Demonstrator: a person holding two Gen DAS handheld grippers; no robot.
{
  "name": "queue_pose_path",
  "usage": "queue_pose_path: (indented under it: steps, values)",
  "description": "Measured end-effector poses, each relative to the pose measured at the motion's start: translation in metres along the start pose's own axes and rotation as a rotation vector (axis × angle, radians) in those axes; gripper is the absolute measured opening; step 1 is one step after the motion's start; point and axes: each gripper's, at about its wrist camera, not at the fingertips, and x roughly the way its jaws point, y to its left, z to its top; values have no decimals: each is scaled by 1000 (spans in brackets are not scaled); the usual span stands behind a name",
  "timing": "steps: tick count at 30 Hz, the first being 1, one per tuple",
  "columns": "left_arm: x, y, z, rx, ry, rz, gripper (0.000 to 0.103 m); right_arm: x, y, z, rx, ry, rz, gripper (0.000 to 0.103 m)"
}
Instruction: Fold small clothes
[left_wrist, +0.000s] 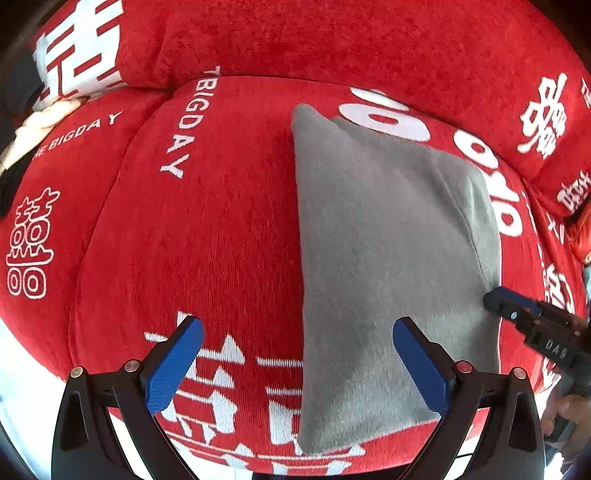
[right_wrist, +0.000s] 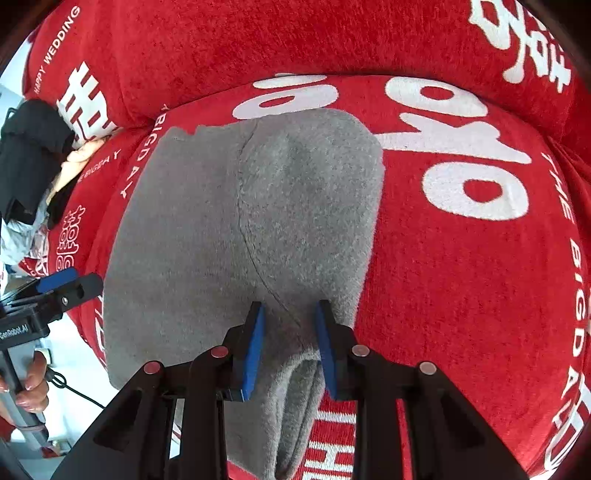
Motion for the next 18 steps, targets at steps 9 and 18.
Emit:
queue_pose_path:
  steps: [9, 18]
  values:
    - [-27, -11, -18, 53, 17, 9, 103, -31, -25, -21, 174, 77, 7, 53]
    - [-79, -24, -28, 86, 12, 5, 103, -72, -10, -46, 222, 122, -15, 81]
